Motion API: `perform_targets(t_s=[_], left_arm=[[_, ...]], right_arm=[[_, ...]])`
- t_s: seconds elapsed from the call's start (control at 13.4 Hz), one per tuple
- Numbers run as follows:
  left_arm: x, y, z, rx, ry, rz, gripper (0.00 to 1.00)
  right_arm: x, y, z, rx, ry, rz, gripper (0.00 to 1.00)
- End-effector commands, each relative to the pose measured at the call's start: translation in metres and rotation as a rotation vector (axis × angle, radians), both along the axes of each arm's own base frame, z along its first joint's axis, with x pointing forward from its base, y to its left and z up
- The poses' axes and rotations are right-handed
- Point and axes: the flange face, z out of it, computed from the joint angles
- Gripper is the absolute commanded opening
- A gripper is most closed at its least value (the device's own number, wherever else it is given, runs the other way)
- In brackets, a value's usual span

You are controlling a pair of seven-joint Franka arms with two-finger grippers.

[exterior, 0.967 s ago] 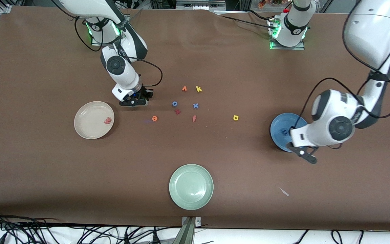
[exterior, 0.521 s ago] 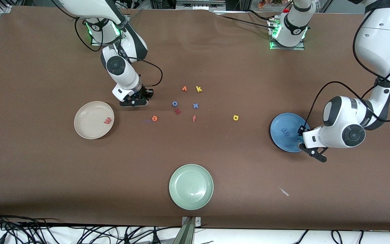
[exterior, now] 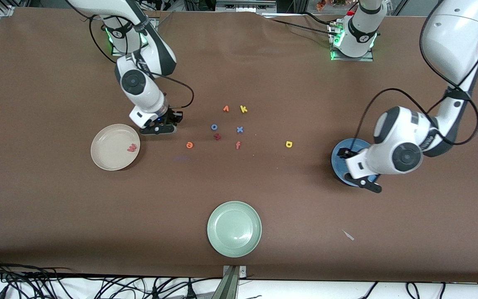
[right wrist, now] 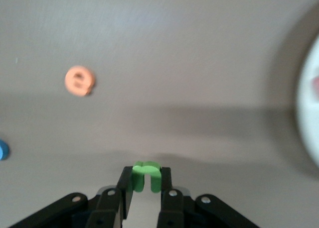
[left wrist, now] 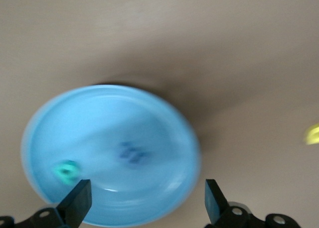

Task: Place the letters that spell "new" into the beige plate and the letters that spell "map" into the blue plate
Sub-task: 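Release the teal letter on the blue plate while the right gripper places green on white, then reach the left gripper to the yellow letter while the right gripper reaches the orange letter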

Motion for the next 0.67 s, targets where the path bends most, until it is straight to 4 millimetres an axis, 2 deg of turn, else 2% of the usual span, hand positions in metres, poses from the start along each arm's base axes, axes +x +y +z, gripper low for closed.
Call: perform_targets(t_s=[0.0, 0.15, 0.22, 0.3, 0.45, 0.6], left_arm=[[-0.016, -0.038, 0.007, 0.016, 0.024, 0.171, 1.00], [-0.029, -0.074, -0.002, 0.007, 0.039, 0.185, 1.00], [-0.035, -0.093, -0.005, 0.005, 0.024, 0.196, 1.00], [-0.046, -0.111, -0.017, 0.001, 0.011, 0.211, 1.00], [-0.067, -0.131, -0.041, -0.037, -0.036, 0.223, 1.00], [-0.079, -0.138, -0.056, -0.081, -0.081, 0.212, 1.00]], right_arm=[[0.040, -0.038, 0.039, -0.026, 0.035, 0.047, 0.10], [0.066, -0.070, 0.055, -0.035, 0.053, 0.065, 0.10], [0.078, -0.090, 0.053, -0.039, 0.057, 0.080, 0.10], [0.084, -0.107, 0.049, -0.041, 0.058, 0.087, 0.10], [0.092, -0.120, 0.037, -0.049, 0.066, 0.068, 0.11], [0.103, -0.128, 0.028, -0.055, 0.071, 0.052, 0.13]])
